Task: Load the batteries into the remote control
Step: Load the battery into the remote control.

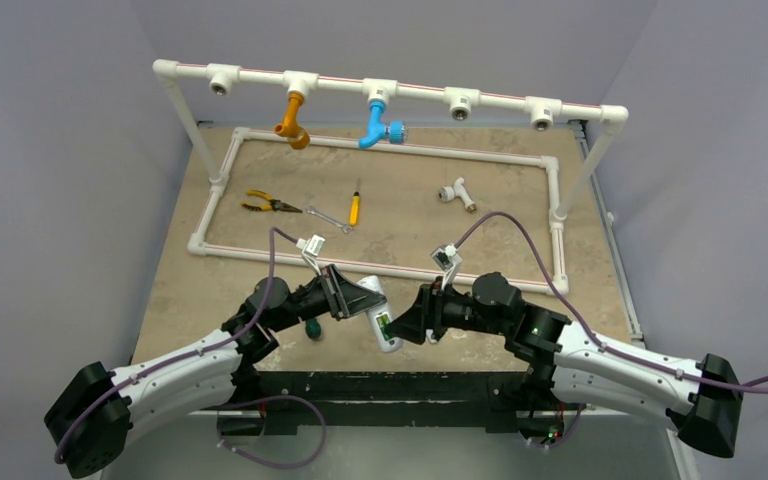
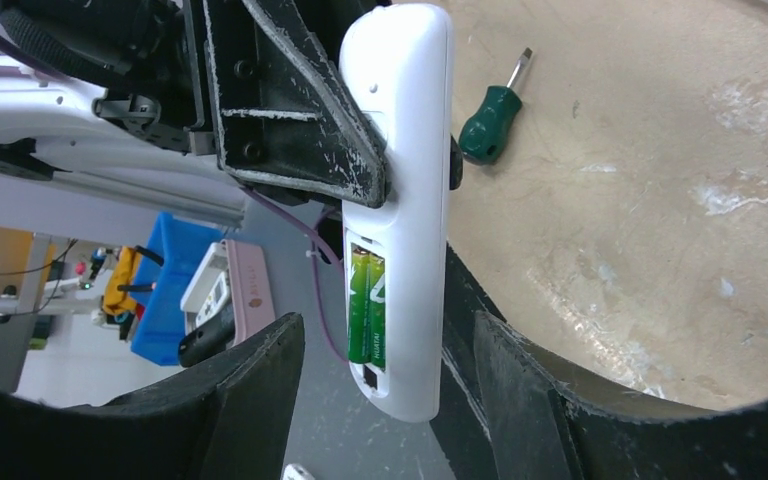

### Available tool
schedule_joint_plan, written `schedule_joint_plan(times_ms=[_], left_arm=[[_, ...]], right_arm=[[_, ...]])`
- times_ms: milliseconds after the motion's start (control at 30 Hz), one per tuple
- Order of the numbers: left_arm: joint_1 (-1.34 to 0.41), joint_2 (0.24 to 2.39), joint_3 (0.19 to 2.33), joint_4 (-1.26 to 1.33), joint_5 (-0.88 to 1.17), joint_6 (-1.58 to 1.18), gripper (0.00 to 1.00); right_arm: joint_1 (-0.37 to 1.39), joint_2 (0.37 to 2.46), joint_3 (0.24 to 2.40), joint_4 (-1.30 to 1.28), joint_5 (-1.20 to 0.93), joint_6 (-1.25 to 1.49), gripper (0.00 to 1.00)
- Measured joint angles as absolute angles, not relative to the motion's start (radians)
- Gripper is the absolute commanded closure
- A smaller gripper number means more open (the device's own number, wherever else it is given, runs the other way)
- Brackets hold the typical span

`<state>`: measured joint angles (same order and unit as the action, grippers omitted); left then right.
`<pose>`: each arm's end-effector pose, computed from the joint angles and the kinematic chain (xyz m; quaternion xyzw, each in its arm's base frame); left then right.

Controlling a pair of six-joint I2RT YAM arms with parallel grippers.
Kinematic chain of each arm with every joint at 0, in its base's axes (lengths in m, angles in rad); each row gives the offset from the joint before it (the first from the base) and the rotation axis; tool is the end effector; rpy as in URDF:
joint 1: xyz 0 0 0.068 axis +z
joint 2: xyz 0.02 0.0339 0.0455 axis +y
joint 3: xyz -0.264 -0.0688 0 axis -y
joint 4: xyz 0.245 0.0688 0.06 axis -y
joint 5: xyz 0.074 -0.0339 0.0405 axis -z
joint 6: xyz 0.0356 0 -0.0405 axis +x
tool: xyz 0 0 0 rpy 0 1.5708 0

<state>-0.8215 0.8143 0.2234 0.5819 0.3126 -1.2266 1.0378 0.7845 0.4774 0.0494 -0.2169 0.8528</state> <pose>0.1170 -0.1418 0.2179 -0.0338 0.7093 -0.6515 0.2671 0.0899 0.1675 0.2554 -0.1385 0.7780 0.5421 0.2858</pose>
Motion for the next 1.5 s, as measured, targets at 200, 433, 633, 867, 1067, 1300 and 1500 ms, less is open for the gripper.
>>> schedule_joint_plan(times_ms=[200,433,633,867,1067,1300,1500], left_arm=[[-0.822,0.814,0.225,0.582,0.314,-1.231,1.00],[-0.822,0.814,0.227,0.582,0.315,-1.236,1.00],[-0.822,0.813,0.228,0.582,0.318,-1.236,1.00],[-0.822,0.813,0.228,0.581,0.319,-1.235,1.00],[-0.822,0.814,0.228,0.581,0.318,-1.234,1.00],[-0.822,0.819,0.228,0.580,0.315,-1.235,1.00],[-0.822,0.823,0.228,0.565,0.310,-1.227,1.00]], right_arm=[[1.038,0.791,0.459,0.078,-0.253,0.872,0.46],[1.038,0.830,0.441,0.106,-0.299,0.887,0.63],[1.037,0.831,0.439,0.121,-0.313,0.894,0.76],[1.037,0.831,0.438,0.120,-0.312,0.894,0.89],[1.038,0.831,0.438,0.115,-0.303,0.893,0.98],[1.040,0.841,0.455,0.081,-0.283,0.888,1.00],[1.040,0.865,0.477,0.037,-0.270,0.881,1.00]])
